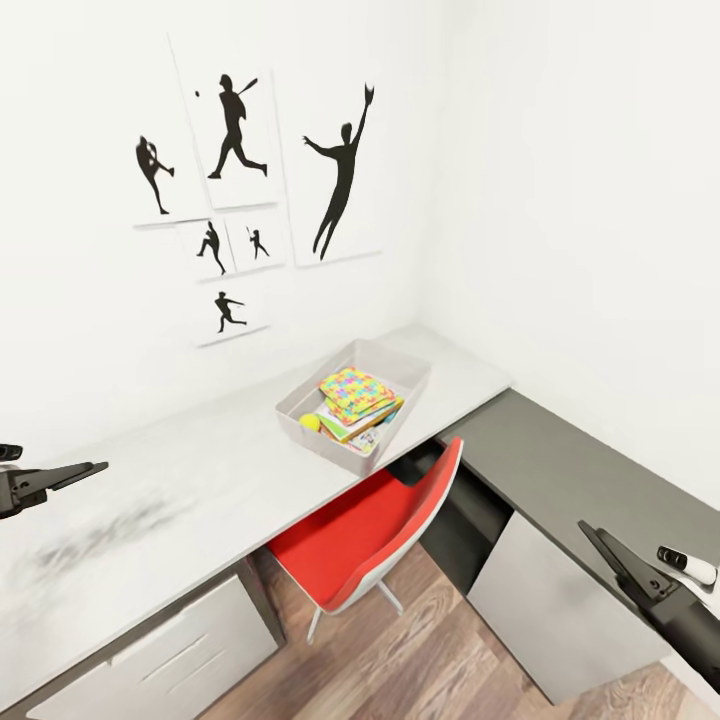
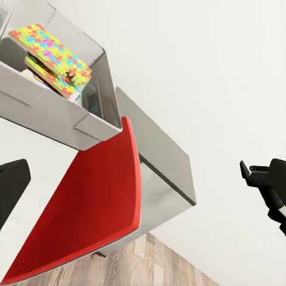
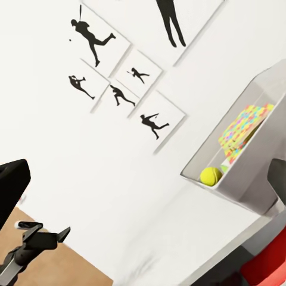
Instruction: Put all the toys in the child's room - the three board games (two on the bed and one on the table), the two jigsaw puzzles on the table, and the tennis ball on the table - inside the toy box on the table in the child's room.
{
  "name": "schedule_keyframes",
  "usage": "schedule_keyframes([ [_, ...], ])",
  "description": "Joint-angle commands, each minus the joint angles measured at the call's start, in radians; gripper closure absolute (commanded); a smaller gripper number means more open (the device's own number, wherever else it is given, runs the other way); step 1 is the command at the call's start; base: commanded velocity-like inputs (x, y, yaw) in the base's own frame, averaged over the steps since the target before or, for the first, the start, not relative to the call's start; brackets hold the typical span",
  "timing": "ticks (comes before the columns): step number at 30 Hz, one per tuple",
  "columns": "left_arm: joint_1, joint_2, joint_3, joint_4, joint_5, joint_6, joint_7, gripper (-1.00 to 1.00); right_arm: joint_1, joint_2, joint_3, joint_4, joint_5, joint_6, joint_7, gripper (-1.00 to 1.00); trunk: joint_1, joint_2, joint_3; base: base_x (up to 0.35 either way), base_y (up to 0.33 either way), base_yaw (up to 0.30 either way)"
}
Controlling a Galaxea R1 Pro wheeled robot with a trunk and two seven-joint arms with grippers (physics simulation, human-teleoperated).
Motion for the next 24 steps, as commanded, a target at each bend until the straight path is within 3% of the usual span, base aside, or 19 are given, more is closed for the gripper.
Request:
schedule_keyframes([
  [1, -0.001, -0.001, 0.0, -0.001, 0.0, 0.011, -0.004, -1.0, 0.0, 0.0, 0.0, 0.0, -0.007, 0.008, -0.001, -1.0, 0.001, -0.002, 0.0, 0.069, 0.016, 0.0],
  [12, -0.001, -0.005, -0.001, -0.009, 0.002, 0.01, -0.004, -1.0, 0.0, 0.0, 0.0, 0.003, -0.007, 0.008, -0.001, -1.0, 0.001, -0.002, 0.018, 0.144, 0.102, 0.0],
  [24, 0.001, -0.005, -0.001, -0.019, 0.004, 0.006, -0.004, -1.0, 0.0, -0.002, 0.003, 0.003, -0.007, -0.041, -0.001, -1.0, 0.001, -0.002, 0.038, 0.028, -0.079, 0.0],
])
